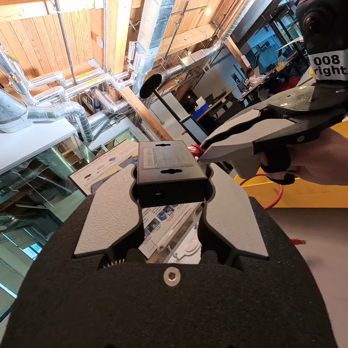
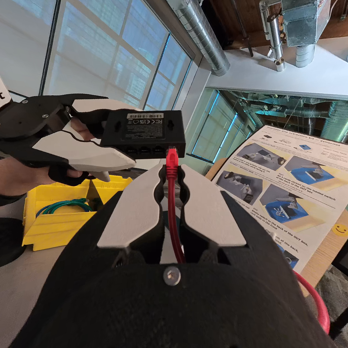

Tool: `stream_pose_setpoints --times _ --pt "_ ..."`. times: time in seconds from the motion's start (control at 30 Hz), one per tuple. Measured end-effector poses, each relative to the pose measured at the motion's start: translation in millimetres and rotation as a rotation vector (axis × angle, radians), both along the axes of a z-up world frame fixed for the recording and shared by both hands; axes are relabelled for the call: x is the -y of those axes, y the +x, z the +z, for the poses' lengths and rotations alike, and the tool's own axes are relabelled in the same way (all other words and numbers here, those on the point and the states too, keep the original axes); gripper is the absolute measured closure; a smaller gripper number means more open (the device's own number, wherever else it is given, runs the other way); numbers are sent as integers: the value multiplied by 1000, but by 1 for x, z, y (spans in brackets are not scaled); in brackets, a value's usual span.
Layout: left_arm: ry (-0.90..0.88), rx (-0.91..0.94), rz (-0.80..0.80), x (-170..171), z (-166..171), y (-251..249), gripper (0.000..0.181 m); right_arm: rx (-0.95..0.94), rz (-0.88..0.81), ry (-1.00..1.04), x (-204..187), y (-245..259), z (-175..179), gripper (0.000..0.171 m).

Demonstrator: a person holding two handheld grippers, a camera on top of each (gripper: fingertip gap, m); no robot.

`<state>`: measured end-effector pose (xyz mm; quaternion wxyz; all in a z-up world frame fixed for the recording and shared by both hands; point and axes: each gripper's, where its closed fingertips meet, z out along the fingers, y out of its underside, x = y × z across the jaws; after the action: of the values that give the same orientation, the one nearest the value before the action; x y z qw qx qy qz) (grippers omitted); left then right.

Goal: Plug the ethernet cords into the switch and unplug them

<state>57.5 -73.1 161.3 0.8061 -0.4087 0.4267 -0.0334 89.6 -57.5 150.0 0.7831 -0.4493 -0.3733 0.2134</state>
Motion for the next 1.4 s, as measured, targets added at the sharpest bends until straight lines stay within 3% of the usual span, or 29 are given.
stream_pose_setpoints --times 1.07,1.4 --pt "-11 -86 -38 6 -6 -1 112 57 9 69 6 -2 0 159" --pt "-57 -107 -42 4 -10 -4 111 99 -68 53 6 -5 -3 159"
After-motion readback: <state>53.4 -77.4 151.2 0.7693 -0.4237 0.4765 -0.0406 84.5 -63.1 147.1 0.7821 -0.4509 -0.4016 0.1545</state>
